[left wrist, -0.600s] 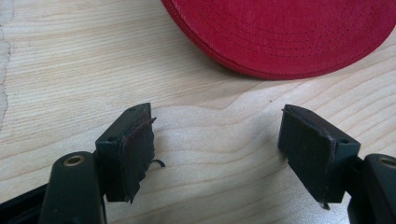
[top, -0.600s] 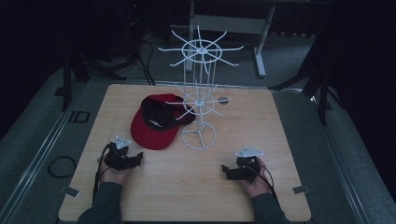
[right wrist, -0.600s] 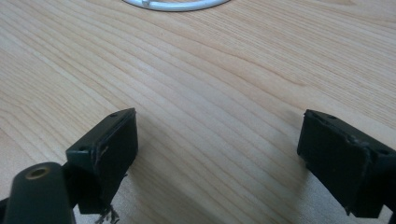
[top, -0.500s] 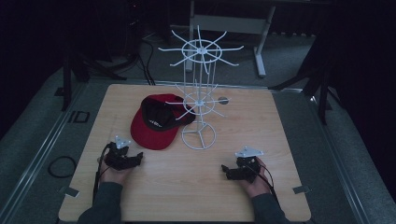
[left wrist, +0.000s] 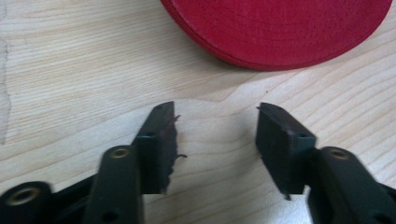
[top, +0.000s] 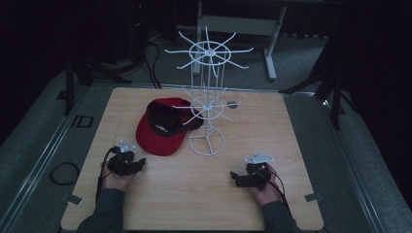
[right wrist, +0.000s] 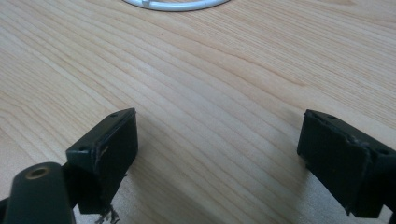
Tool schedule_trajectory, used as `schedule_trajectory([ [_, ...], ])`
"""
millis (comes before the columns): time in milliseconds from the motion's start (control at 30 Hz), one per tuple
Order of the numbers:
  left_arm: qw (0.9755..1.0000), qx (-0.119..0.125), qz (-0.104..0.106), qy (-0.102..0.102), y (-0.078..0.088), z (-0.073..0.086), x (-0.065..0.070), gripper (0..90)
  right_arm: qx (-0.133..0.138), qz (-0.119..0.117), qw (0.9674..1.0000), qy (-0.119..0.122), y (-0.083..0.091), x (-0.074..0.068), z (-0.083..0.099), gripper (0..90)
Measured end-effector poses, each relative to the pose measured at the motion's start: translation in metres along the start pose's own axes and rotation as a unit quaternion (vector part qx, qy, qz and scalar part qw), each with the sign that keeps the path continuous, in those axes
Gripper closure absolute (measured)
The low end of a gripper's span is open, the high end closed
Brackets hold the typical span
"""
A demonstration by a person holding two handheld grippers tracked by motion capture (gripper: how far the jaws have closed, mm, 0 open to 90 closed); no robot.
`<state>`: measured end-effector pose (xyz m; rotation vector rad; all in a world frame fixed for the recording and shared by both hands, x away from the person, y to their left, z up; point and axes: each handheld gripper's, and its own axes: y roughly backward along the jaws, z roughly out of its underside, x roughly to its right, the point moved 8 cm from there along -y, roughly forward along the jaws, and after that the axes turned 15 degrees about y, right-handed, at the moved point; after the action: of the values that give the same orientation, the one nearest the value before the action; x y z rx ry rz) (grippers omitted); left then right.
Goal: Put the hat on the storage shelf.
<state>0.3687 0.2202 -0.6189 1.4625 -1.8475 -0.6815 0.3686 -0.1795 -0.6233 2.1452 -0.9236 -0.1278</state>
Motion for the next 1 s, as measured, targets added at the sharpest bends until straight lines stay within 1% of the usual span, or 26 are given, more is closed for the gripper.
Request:
schedule_trajectory([
  [67,1.0,-0.001,0.001,0.002,0.001,-0.001,0.0,51.2,0.0,0.0,1.0,0.0,0.0,0.0,0.0,12.1],
  [133,1.0,-0.002,-0.001,-0.006,0.007,-0.004,-0.001,51.3,0.0,0.0,1.0,0.0,0.0,0.0,0.0,12.1],
  [267,0.9999,0.009,0.0,-0.006,0.017,-0.013,-0.002,51.1,0.0,0.001,1.0,0.001,0.0,0.0,0.0,12.1],
  [333,0.9999,0.013,0.003,-0.003,0.02,-0.016,-0.001,51.2,0.0,0.001,1.0,0.001,0.0,0.0,0.0,12.1],
  [367,0.9998,0.019,0.007,0.001,0.024,-0.022,-0.002,51.3,0.0,0.0,1.0,0.0,0.0,0.0,0.0,12.1],
  [467,0.9996,0.026,0.007,0.007,0.027,-0.03,-0.003,50.8,0.0,0.0,1.0,0.0,0.0,0.0,0.0,12.1],
  [567,0.9995,0.028,0.01,0.008,0.028,-0.037,-0.002,50.4,0.0,0.001,1.0,-0.001,0.0,0.0,0.0,12.1],
  [600,0.9995,0.028,0.01,0.008,0.028,-0.037,-0.002,50.3,0.0,0.001,1.0,-0.001,0.0,0.0,0.0,12.1],
  [633,0.9995,0.028,0.012,0.008,0.027,-0.041,-0.001,50.0,0.0,0.0,1.0,-0.001,0.0,0.0,0.0,12.2],
  [667,0.9995,0.028,0.012,0.008,0.027,-0.041,-0.001,50.0,0.0,0.0,1.0,-0.001,0.0,0.0,0.0,12.2],
  [700,0.9994,0.03,0.013,0.011,0.026,-0.046,0.0,49.8,0.0,0.0,1.0,-0.002,0.0,0.0,0.0,12.2],
  [733,0.9994,0.03,0.013,0.011,0.026,-0.046,0.0,49.9,0.0,0.0,1.0,-0.001,0.0,0.0,0.0,12.2],
  [767,0.9994,0.029,0.016,0.011,0.024,-0.05,0.0,50.2,-0.001,0.0,1.0,-0.001,0.0,0.0,0.0,12.1],
  [867,0.9994,0.029,0.014,0.015,0.02,-0.056,-0.001,50.3,-0.001,0.0,1.0,-0.002,0.0,0.0,0.0,12.1],
  [967,0.9994,0.032,0.005,0.015,0.017,-0.062,-0.003,49.6,-0.001,0.0,1.0,-0.002,0.0,0.0,0.0,12.1],
  [1000,0.9994,0.032,0.005,0.015,0.017,-0.062,-0.003,49.4,0.0,0.0,1.0,-0.002,0.0,0.0,0.0,12.2],
])
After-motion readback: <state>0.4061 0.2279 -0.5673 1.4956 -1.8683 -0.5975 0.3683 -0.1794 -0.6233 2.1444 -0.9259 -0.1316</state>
